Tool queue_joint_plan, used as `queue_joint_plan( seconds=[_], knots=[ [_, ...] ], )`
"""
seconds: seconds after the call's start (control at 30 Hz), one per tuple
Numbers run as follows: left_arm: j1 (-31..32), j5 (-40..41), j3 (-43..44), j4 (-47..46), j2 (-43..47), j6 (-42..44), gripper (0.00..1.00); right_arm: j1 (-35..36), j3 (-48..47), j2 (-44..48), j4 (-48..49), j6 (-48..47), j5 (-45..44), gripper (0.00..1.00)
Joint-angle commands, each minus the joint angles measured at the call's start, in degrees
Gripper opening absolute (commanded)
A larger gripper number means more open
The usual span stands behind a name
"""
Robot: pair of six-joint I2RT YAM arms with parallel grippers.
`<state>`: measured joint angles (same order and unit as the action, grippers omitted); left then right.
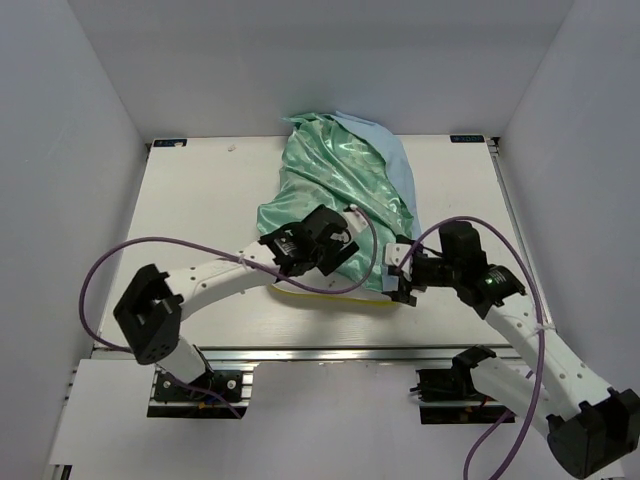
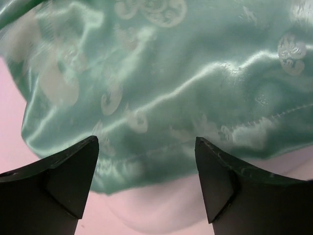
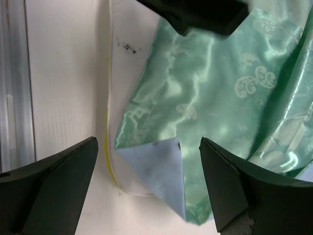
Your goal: Put the pillow into the pillowcase
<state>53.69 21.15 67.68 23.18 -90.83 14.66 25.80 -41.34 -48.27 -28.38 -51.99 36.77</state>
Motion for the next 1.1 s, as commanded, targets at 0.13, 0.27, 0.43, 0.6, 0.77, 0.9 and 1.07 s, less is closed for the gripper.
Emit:
queue_joint_plan(
  seconds=[0.13,0.27,0.43,0.6,0.77,0.9,1.07],
  knots=[
    [-0.3,3.6,-6.3,6.5,30.5,-39.4,0.83,4.6,-3.3,-8.1,19.2,16.5,-7.0,0.89],
    [-0.2,2.8,-26.1,5.5,51.1,-70.2,0.74,11.2,-9.6,-16.5,23.4,27.8,-8.7,0.90],
    [-0.1,3.1,-35.9,8.7,55.3,-92.0,0.72,14.9,-14.2,-25.0,25.5,31.2,-13.3,0.90],
    [-0.1,3.5,-37.9,15.8,49.1,-110.1,0.75,18.8,-21.5,-34.7,24.4,31.3,-17.0,0.90],
    [-0.1,4.7,-39.5,10.5,46.5,-110.9,0.76,23.0,-24.1,-41.0,25.6,28.1,-22.0,0.90],
    [-0.2,8.1,-42.5,5.8,46.6,-112.0,0.75,24.2,-27.2,-46.3,25.6,26.9,-30.2,0.89],
    [-2.0,7.2,-47.4,-4.2,44.0,-113.0,0.71,24.4,-27.9,-50.3,27.8,24.7,-40.5,0.89]
  ],
)
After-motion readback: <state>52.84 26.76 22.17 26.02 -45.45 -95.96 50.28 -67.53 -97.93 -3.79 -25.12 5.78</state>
